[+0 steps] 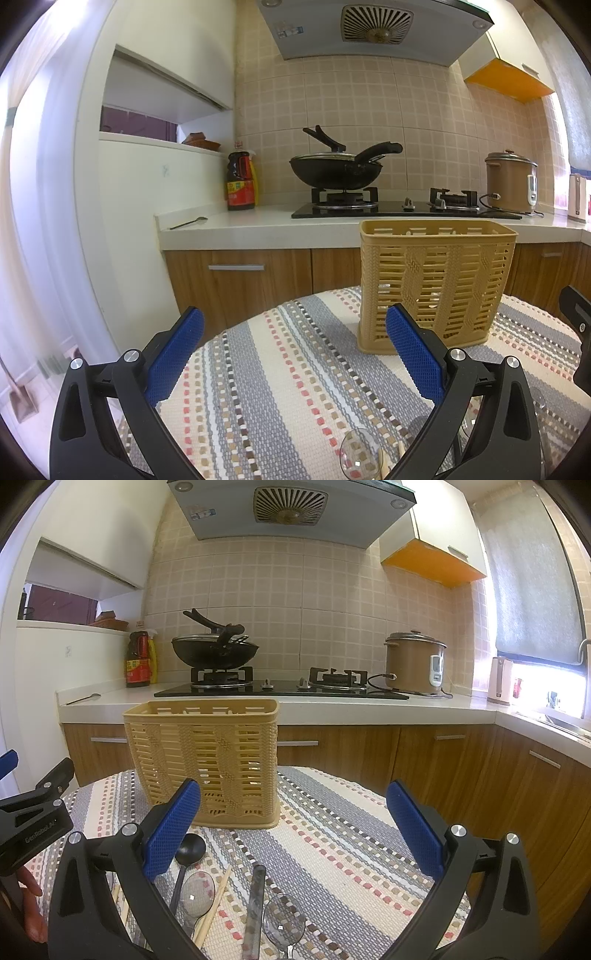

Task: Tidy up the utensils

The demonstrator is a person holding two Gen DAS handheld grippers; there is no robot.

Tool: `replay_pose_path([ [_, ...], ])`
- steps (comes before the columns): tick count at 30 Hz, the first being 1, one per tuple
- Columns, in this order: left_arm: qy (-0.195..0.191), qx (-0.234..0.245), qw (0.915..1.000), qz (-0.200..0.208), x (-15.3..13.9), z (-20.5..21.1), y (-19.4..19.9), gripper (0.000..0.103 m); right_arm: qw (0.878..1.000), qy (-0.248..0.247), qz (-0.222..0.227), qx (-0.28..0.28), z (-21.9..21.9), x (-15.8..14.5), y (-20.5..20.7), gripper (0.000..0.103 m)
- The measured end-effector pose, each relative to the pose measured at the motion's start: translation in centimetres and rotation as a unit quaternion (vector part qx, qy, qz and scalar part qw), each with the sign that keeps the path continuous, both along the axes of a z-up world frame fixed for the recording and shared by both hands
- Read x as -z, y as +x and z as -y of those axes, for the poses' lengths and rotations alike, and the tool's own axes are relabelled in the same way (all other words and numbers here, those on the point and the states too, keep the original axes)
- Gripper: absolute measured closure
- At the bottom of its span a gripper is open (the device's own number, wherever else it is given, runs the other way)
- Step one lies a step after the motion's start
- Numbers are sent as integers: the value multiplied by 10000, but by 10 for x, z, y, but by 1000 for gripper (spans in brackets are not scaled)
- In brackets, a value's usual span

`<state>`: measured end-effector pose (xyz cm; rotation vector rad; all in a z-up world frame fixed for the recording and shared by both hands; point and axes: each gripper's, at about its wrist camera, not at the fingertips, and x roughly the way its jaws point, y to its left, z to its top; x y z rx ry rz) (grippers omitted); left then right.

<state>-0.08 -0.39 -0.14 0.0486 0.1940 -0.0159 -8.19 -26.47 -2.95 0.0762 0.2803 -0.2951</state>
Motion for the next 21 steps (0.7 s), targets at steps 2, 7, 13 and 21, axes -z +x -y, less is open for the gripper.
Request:
replay_pose_path([
  [2,-11,-6,10000,-34,0,0,0,7,10000,50,28,34,2,0,-1,6],
  [7,-189,3,9995,-260,-5,-12,5,7,9994,318,-99,90,14,1,-4,6],
  [13,-312,522,9940,-915,-16,-37,10,8,9975,230,-629,-219,25,-7,-8,6],
  [21,-209,1292,9628,-2366,-1,-29,22,13,9813,608,-1739,-559,43,-11,16,9],
])
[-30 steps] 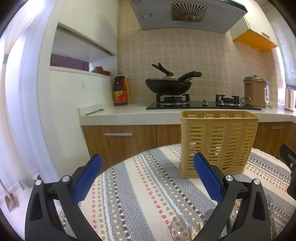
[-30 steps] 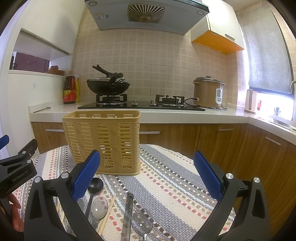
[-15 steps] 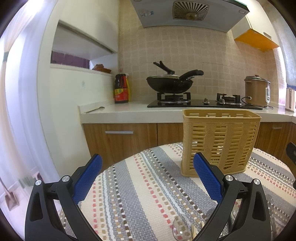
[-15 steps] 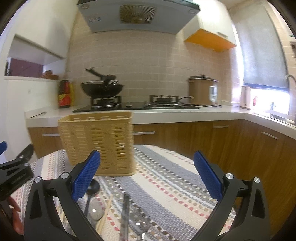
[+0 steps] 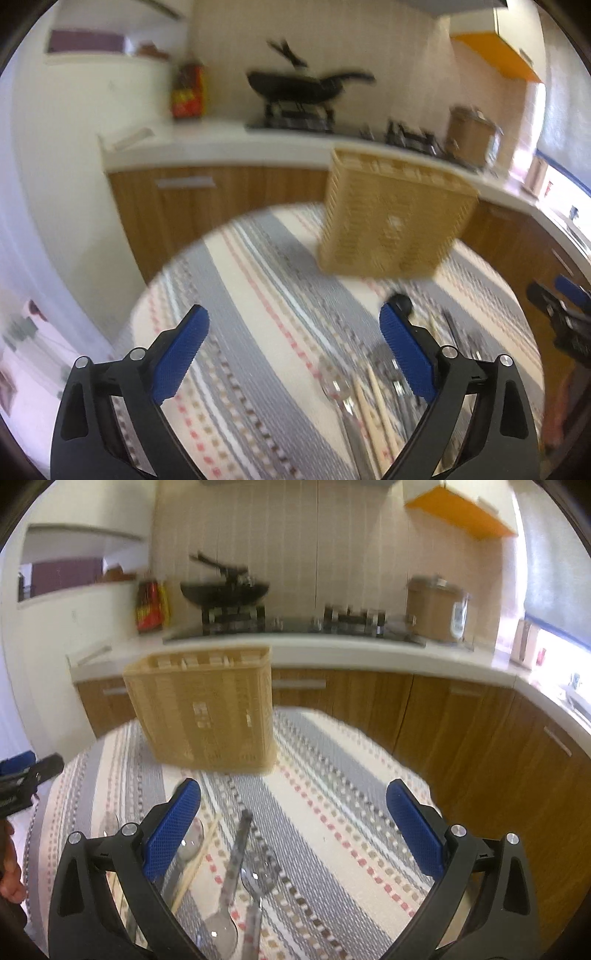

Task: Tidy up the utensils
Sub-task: 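Lower the right gripper onto a clear plastic spoon and close on it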

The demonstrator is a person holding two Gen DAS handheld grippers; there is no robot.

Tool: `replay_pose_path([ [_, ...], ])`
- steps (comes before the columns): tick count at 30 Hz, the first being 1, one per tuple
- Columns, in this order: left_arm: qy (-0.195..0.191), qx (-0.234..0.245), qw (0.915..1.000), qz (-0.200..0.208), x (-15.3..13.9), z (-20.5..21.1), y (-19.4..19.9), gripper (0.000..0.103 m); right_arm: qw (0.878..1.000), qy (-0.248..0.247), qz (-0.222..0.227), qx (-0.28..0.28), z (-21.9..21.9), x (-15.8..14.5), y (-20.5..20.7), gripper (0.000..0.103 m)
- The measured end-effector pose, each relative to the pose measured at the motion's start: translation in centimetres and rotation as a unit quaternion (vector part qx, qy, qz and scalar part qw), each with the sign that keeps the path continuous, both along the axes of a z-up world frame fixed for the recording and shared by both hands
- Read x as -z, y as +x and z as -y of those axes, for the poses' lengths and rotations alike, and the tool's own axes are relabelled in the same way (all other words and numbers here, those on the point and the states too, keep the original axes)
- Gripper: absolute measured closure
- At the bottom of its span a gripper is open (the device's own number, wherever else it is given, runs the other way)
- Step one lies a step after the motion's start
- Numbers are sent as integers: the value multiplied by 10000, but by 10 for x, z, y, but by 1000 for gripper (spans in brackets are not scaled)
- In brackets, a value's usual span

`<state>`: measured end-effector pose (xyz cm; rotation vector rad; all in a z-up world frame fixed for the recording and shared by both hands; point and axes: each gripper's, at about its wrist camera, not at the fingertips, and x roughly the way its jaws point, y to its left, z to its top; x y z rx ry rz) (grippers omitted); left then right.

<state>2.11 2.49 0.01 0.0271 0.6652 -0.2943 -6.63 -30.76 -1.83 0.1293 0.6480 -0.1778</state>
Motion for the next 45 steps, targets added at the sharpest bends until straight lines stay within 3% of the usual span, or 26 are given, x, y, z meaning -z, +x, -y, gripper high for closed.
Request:
replay_pose_path([
  [3,-144,422,9947,-924,18,2,13,21,9972,574,-417,-227,15,5,13,23],
  [6,-348,830,9803,-1758,42,6,32,30,9879,949,-1171,-362,28,17,32,44],
  [9,-319,773,9740,-2106,61,10,43,33,9746,1176,-1804,-620,26,34,42,52],
  [12,-533,771,9635,-2509,73,13,53,37,9620,1287,-2256,-837,15,52,44,58],
  [15,-684,673,9544,-2825,72,13,60,48,9573,1187,-2475,-913,5,60,46,66],
  [19,-565,532,9543,-2886,72,22,69,48,9566,1117,-2557,-843,0,64,53,66],
  [22,-533,494,9532,-2936,70,27,76,55,9563,1057,-2607,-796,2,63,60,68],
  [26,-551,464,9484,-3087,77,36,85,56,9492,1300,-2765,-759,9,66,62,68],
  [30,-367,449,9520,-3006,80,45,88,63,9498,1022,-2842,-811,1,68,65,68],
  [34,-402,426,9510,-3037,83,50,93,63,9427,1315,-2975,-743,3,76,68,68],
  [39,-151,364,9548,-2947,83,66,95,63,9447,1077,-3015,-709,-11,78,79,68],
  [42,-160,308,9557,-2923,85,74,94,63,9393,1330,-3072,-753,-14,79,84,68],
  [45,-122,281,9574,-2870,87,75,92,69,9440,1099,-3012,-779,-21,76,86,69],
])
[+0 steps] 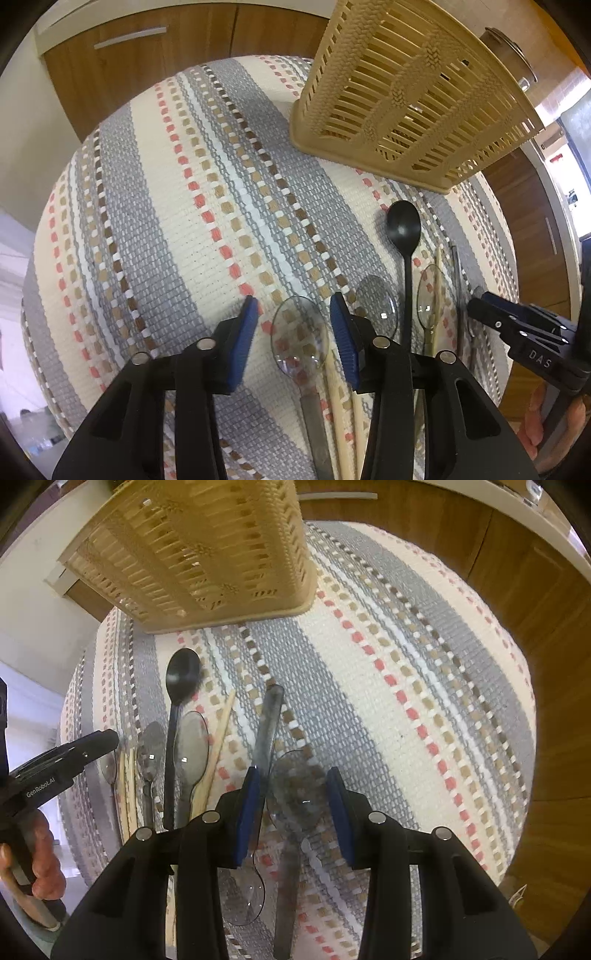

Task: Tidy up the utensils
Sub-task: 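Lower the right gripper onto a clear plastic spoon and close on it, then lift the clear spoon with the right gripper, lower it into the caddy, open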

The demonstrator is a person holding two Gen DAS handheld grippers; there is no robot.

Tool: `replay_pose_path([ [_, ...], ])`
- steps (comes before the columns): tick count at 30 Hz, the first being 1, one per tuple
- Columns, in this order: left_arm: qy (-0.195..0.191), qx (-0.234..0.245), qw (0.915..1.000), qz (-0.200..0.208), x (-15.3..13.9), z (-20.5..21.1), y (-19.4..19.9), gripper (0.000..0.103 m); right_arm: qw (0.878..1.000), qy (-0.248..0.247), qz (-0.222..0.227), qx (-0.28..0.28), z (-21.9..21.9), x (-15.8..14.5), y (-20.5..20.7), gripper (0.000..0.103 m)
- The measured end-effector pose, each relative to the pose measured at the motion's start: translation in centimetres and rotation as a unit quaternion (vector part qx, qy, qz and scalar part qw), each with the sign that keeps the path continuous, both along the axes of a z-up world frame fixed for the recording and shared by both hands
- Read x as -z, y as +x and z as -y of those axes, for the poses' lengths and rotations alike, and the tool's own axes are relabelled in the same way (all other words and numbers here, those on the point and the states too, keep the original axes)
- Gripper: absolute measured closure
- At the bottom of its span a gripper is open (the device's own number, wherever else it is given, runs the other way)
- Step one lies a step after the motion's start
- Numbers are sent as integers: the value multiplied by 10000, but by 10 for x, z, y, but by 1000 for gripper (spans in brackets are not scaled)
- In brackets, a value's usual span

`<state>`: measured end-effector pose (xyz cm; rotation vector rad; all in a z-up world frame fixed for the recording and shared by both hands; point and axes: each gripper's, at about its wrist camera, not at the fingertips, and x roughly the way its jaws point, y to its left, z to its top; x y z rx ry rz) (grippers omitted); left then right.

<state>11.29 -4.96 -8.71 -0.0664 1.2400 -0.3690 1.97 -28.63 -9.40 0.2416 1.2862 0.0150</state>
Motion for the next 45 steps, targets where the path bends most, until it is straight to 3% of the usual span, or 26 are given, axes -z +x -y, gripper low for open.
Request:
replay_pose_path([
  [2,49,2,10000,27,1,-1,0,77,10000,-14,-53,-63,-3,3,1,74],
  [6,-46,-6,10000,-53,2,0,4,77,10000,-36,-91,-11,-5,7,7,73],
  [14,175,19,9998,74,3,4,4,76,9997,-214,-83,-99,-16,10,14,75],
  [17,133,-16,9999,38,4,7,2,70,9999,-137,-75,-66,-13,13,14,75],
  [22,414,20,9990,163,5,19,-6,67,9997,-212,-47,-121,-10,12,11,75],
  [25,622,5,9976,313,6,23,-9,76,9993,-336,20,-173,-10,12,11,76],
  [28,441,38,9985,328,5,19,-10,77,9988,-433,117,-181,-10,10,6,76],
  [33,-198,62,9990,389,-2,3,-15,77,9985,-321,402,-185,-4,-6,-6,76],
  [39,-641,180,9921,1063,-43,-9,-42,77,9917,-160,1238,-308,1,-48,-34,76],
  [42,-706,220,9813,1775,-79,-11,-63,77,9831,-432,1733,-409,-13,-72,-41,76],
  [45,-871,234,9704,2240,-108,-13,-77,78,9721,-502,2249,-451,-20,-98,-52,76],
])
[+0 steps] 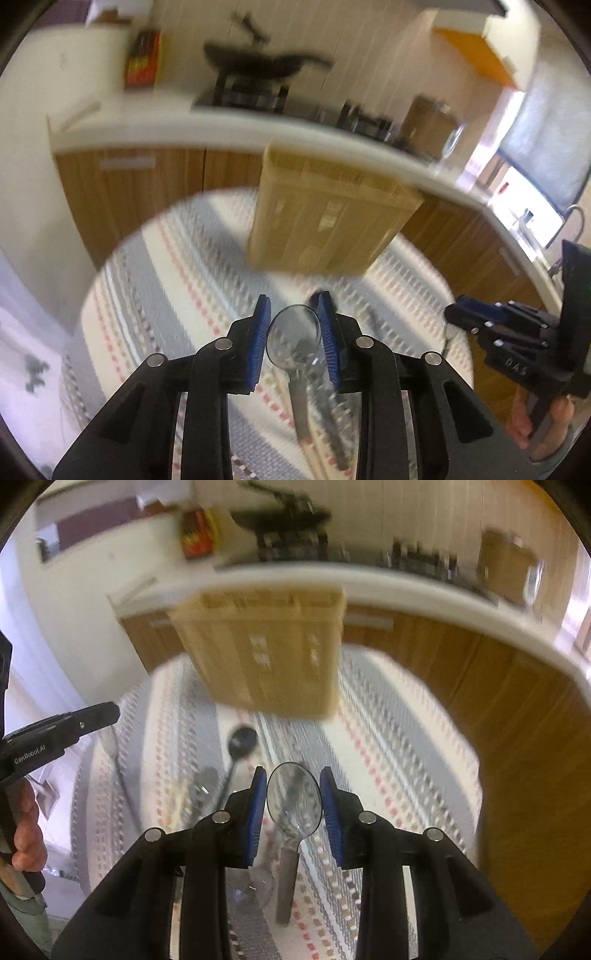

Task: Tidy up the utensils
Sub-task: 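Lift the clear spoon with the right gripper, lower it into the caddy, open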

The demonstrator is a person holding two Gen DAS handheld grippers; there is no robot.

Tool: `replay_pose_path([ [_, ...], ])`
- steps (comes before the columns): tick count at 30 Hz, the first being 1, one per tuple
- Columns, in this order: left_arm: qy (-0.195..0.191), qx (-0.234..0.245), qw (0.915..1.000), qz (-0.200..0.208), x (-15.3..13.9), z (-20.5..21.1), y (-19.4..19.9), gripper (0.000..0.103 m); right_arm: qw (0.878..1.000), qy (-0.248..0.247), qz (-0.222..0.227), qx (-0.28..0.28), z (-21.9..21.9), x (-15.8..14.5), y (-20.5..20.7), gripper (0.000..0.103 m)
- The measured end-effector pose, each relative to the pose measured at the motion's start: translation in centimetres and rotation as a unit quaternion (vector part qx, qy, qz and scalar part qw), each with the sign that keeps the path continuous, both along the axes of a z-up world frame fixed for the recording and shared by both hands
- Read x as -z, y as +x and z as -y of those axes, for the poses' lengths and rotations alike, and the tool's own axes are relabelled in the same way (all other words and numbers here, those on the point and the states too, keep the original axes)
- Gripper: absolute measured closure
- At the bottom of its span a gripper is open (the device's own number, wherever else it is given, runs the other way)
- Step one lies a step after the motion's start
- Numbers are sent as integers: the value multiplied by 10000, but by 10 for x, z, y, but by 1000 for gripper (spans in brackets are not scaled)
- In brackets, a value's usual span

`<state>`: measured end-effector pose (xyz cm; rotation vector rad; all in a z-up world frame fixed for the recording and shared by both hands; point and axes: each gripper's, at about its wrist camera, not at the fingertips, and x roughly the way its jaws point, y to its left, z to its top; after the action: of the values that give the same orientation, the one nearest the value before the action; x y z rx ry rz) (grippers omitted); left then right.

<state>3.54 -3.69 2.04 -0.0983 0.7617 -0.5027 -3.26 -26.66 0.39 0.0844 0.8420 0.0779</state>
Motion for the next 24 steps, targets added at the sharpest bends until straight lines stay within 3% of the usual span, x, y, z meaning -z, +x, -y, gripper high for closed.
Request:
replay_pose_path([
  [4,-199,-44,9984,521,-36,-5,-9,80,9973,-126,724,29,-9,-37,-7,77],
  [6,-298,-42,9968,736,-54,-7,-10,87,9934,-216,1120,77,-11,-57,-9,77],
  [7,-303,-36,9961,832,-62,-6,-9,97,9907,-254,1331,111,-10,-67,-9,77],
  [9,-259,-33,9953,934,-74,4,2,101,9851,-288,1687,161,-10,-95,-8,77],
  [16,-391,100,9942,994,-99,7,30,101,9798,-173,1984,182,-6,-132,16,77],
  [24,-31,-54,9900,1410,-132,15,47,101,9724,-159,2312,252,-3,-159,37,77],
])
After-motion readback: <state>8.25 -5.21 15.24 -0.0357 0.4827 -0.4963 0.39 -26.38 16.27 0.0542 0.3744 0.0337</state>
